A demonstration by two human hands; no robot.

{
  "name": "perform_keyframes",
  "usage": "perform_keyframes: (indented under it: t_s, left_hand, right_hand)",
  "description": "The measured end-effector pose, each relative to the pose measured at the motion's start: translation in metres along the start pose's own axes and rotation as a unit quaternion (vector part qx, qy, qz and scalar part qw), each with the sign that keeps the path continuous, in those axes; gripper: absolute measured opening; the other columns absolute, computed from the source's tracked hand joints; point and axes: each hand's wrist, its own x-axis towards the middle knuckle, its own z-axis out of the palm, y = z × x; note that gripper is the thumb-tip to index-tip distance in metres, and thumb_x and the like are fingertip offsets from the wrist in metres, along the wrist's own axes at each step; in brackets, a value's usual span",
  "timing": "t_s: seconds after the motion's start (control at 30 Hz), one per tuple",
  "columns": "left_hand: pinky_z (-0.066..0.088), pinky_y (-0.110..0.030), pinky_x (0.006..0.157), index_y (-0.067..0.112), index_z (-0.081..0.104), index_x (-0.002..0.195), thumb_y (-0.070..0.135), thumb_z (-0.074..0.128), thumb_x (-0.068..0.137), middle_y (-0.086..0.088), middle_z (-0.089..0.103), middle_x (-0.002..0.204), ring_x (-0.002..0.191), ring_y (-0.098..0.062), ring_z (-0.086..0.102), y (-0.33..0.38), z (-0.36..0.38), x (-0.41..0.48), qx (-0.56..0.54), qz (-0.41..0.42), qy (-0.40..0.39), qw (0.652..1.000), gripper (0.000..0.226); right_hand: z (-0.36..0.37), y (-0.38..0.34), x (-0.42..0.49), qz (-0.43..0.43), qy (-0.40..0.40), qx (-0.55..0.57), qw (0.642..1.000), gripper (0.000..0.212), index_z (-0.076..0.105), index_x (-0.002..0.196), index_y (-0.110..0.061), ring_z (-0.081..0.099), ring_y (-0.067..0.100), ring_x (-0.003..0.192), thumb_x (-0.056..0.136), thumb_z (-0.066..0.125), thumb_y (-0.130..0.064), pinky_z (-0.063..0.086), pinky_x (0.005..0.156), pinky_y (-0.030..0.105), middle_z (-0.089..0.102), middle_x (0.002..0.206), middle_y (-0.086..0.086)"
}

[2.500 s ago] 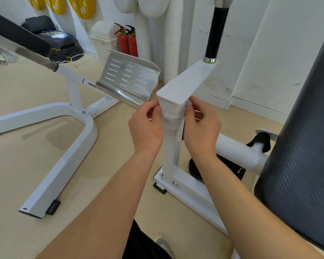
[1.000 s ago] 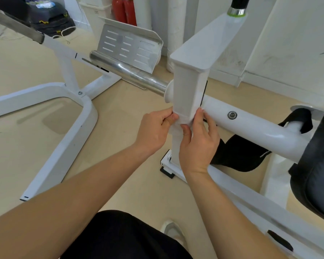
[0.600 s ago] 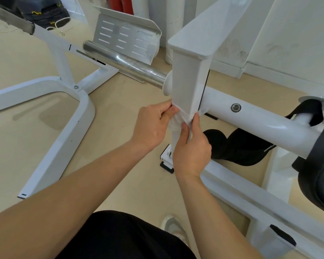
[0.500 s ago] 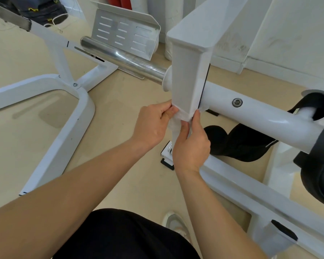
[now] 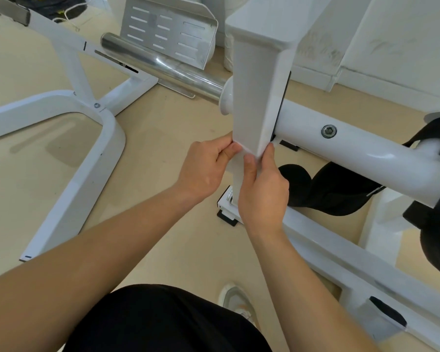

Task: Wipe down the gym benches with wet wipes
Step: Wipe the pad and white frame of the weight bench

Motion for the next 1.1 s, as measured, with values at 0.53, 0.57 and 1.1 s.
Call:
perform_keyframes:
  t_s: [0.53,0.57,1.1]
  left_hand:
    - [0.027,-0.016,0.049,0.029,0.062,0.081,0.018,0.053,0.103,0.011,0.038,0.049,0.050,-0.011,0.030,-0.043,0.034,-0.016,-0.020,-0.042,-0.010,0.999,0.026]
    - [0.027,-0.016,0.049,0.032,0.060,0.080,0.018,0.053,0.103,0.012,0.039,0.049,0.050,-0.010,0.031,-0.043,0.033,-0.016,-0.015,-0.037,-0.013,0.999,0.027]
    - [0.026,-0.032,0.053,0.014,0.067,0.090,0.022,0.051,0.104,0.003,0.040,0.051,0.049,-0.015,0.035,-0.126,0.102,-0.048,0.068,-0.133,-0.129,0.980,0.023]
  right_hand:
    - [0.040,0.048,-0.007,0.052,-0.019,-0.017,0.998,0.046,0.037,0.145,-0.016,0.064,0.022,0.093,0.107,0.037,-0.042,0.054,0.071,0.040,0.065,0.118,0.001]
    - [0.041,0.048,-0.007,0.054,-0.017,-0.019,0.998,0.049,0.035,0.147,-0.016,0.064,0.024,0.097,0.106,0.036,-0.043,0.054,0.074,0.040,0.064,0.122,0.003]
    - [0.089,0.134,-0.024,0.011,-0.065,-0.284,0.957,0.060,0.030,0.155,-0.003,0.021,0.026,0.153,0.104,0.047,-0.031,0.011,0.124,0.041,0.040,0.158,0.009]
